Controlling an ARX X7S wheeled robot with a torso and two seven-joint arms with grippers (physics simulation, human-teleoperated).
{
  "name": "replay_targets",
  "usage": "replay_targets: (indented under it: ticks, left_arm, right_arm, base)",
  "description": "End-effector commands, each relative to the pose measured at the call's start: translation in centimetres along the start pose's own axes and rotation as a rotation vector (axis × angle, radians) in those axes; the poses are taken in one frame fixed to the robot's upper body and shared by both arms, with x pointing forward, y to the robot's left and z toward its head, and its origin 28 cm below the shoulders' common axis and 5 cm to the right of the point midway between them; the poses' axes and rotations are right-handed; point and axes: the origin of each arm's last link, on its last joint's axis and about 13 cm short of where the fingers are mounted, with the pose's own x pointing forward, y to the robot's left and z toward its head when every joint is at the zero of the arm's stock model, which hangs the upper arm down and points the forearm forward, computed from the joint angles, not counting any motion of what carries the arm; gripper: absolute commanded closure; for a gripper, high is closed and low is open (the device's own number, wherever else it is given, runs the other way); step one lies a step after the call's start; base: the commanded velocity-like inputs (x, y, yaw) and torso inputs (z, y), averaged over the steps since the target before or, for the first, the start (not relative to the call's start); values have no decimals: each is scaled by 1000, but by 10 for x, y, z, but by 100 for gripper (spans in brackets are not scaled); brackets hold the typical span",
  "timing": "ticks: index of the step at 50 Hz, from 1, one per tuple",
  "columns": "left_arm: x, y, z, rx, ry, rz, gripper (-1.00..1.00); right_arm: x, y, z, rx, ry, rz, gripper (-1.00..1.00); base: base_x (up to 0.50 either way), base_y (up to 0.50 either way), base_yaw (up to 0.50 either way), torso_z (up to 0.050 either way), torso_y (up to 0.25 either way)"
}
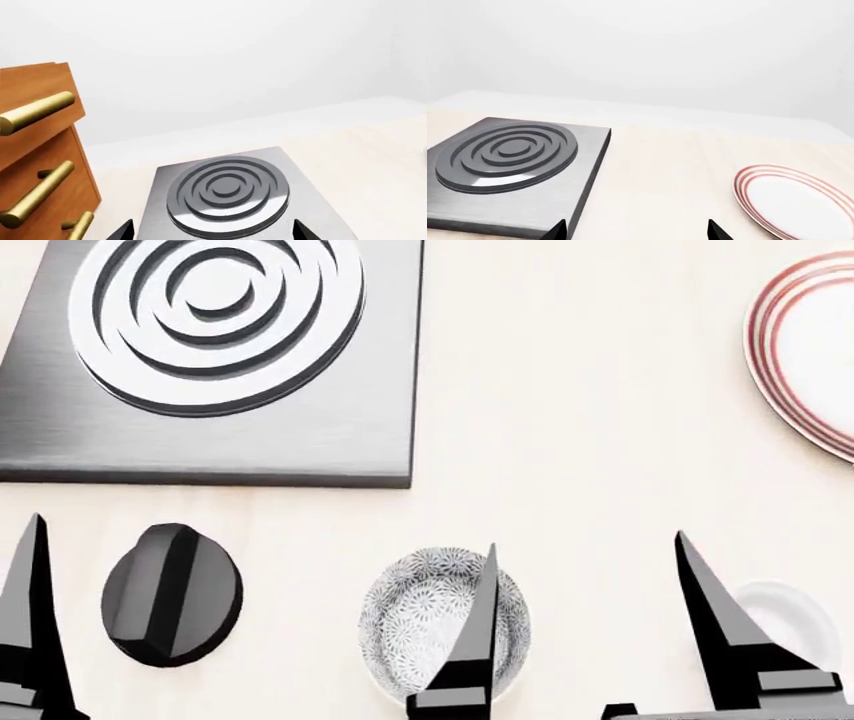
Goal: Pick the akita bowl next to the ramekin and place it on the plate.
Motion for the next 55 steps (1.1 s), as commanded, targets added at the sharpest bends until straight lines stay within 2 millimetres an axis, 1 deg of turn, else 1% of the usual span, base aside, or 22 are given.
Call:
replay_targets:
  ticks: [1,5,12,15,27,33,42,45,55]
  left_arm:
    - [0,0,0,-10,1,-5,-100]
    - [0,-1,-1,-4,1,-5,-100]
    - [0,-1,-1,2,-2,-7,-100]
    - [-1,-2,-1,8,-4,-8,-100]
    - [-1,-3,-3,9,2,-13,-100]
    - [-1,-3,-3,7,2,-13,-100]
    - [-1,-3,-3,8,2,-14,-100]
    - [-1,-3,-4,9,3,-15,-100]
    - [-1,-3,-4,9,3,-15,-100]
  right_arm:
    - [1,0,2,4,4,6,-100]
    - [1,0,2,-1,12,11,-100]
    - [-2,1,10,13,29,37,-100]
    - [-4,1,15,61,56,55,-100]
    - [-6,0,24,114,138,80,-100]
    - [-6,-1,29,178,199,106,-100]
    - [-7,-1,31,254,271,133,-100]
    - [-7,-2,30,321,308,147,-100]
    - [-5,-5,30,330,325,135,-100]
  base:
    - [0,0,0,0,0]
    - [0,0,0,0,0]
    - [0,0,0,0,0]
    - [0,0,0,0,0]
    - [0,0,0,0,0]
    - [0,0,0,0,0]
    - [0,0,0,0,0]
    - [0,0,0,0,0]
    - [0,0,0,0,0]
